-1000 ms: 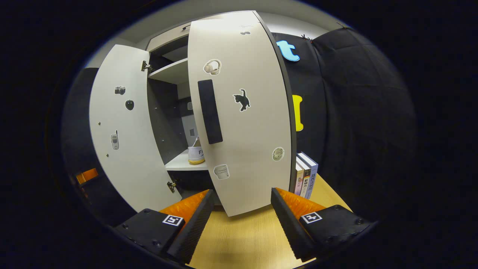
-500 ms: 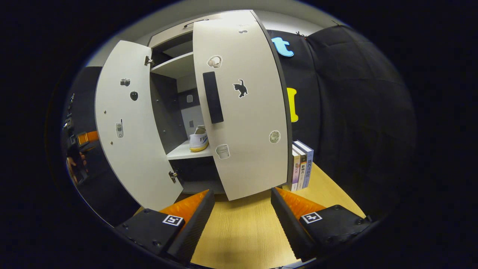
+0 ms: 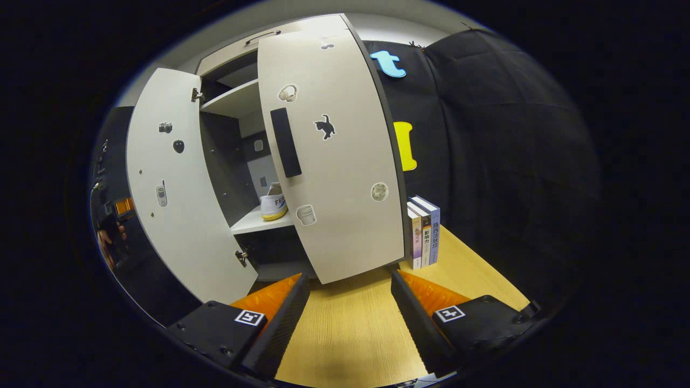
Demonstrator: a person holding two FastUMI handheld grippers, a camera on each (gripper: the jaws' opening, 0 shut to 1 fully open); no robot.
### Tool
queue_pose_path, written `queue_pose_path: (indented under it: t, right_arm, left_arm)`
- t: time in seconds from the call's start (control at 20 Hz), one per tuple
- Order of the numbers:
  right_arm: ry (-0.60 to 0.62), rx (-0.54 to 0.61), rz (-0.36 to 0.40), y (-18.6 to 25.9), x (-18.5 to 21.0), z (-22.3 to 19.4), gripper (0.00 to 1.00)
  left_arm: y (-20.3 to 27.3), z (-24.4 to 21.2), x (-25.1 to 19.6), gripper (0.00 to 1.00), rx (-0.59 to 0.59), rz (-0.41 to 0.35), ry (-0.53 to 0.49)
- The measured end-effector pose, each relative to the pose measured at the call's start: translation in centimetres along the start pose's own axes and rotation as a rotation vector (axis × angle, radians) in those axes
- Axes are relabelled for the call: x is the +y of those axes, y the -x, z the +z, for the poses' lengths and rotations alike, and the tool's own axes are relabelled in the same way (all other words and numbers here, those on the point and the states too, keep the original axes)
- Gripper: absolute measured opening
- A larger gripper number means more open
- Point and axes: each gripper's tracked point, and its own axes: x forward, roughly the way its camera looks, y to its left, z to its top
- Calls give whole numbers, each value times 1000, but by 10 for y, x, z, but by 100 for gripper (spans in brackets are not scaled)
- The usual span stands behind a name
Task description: Grab one shoe with the right hand and put it into the shoe cabinet, grab the other shoe with the left hand and put it into the shoe cabinet; then close the right door with the right hand and the left door with the left hand.
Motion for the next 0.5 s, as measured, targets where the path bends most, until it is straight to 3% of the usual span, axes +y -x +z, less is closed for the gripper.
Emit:
queue_pose_path:
  t: [0.15,0.3,0.5]
  right_arm:
    - [-9,19,-4,-2,-4,-6,98]
    - [-24,43,-4,-7,-4,-15,98]
    - [-19,34,7,-17,2,-11,98]
  left_arm:
    - [-4,-2,-4,93,16,-9,23]
    - [-2,-8,-27,94,58,-70,64]
    - [-1,-3,-58,94,51,-71,17]
